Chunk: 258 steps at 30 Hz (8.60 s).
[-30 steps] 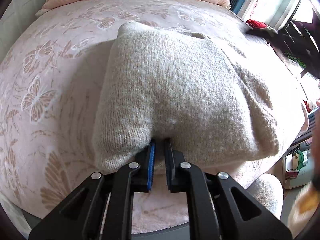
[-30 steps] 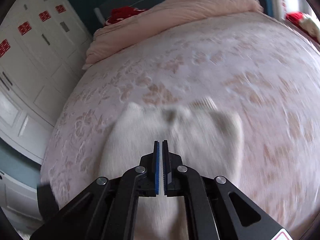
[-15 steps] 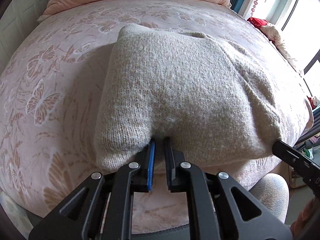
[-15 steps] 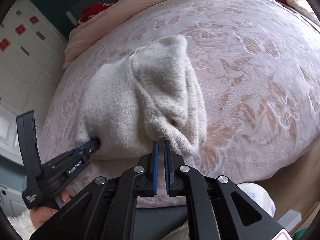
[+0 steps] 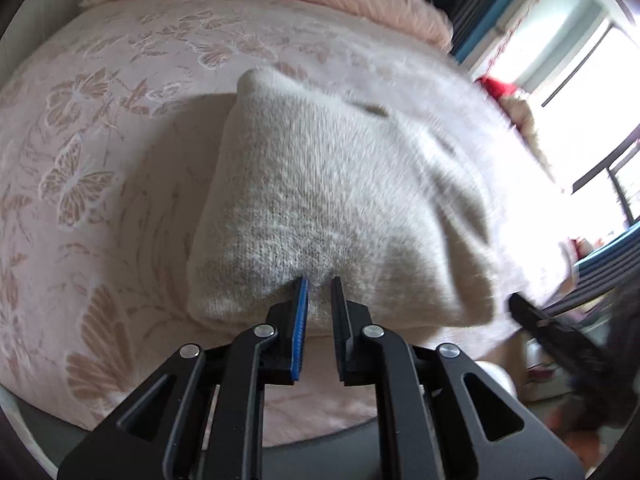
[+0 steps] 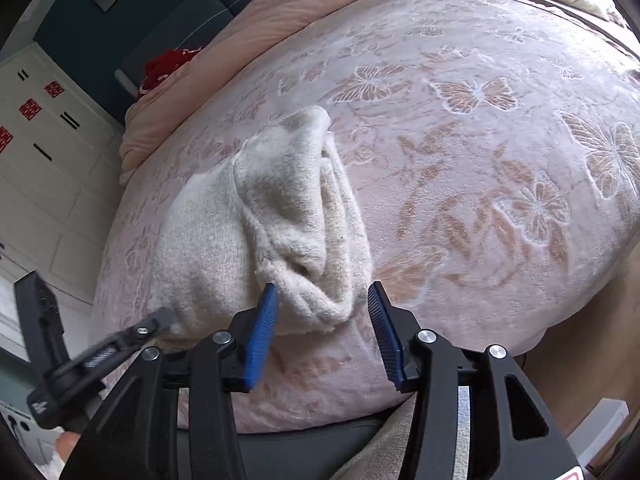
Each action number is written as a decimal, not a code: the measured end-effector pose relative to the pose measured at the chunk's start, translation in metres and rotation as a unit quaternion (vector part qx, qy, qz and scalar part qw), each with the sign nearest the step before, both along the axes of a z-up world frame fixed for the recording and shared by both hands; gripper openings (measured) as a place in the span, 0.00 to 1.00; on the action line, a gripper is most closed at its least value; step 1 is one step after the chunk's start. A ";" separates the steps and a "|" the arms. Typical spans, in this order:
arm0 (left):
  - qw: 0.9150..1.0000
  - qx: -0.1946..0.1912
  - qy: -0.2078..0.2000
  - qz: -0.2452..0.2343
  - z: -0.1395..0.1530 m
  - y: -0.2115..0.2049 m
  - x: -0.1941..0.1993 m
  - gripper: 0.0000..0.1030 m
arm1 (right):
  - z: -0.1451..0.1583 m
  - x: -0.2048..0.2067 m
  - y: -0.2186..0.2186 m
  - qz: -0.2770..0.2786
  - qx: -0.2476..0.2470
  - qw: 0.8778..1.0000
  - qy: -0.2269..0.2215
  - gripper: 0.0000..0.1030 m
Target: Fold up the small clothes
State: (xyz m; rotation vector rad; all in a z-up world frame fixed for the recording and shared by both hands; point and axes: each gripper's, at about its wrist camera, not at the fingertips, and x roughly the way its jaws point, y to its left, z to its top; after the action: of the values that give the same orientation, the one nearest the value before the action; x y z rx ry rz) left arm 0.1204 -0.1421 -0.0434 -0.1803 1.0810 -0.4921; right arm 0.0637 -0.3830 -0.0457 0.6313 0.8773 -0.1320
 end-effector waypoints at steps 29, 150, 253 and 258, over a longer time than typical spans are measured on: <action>0.999 -0.023 -0.024 0.002 0.050 -0.005 0.020 0.34 | 0.060 0.072 0.000 0.068 -0.010 0.994 -0.085 0.18; 0.996 -0.037 -0.043 0.066 -0.007 0.277 0.122 0.65 | 0.015 0.205 0.262 0.220 0.027 0.974 -0.039 0.51; 0.964 0.179 -0.177 0.087 0.040 0.211 -0.029 0.90 | 0.089 0.045 0.290 0.145 -0.173 0.974 -0.020 0.58; 0.963 0.174 -0.186 0.089 0.041 0.203 -0.053 0.90 | 0.092 0.014 0.285 0.099 -0.198 0.975 -0.036 0.74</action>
State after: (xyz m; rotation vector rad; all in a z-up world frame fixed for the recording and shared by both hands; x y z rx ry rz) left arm 0.0672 0.0610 -0.0029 0.1221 0.7566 -0.1571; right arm 0.0776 -0.0978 0.0460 0.1741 0.8088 -0.0998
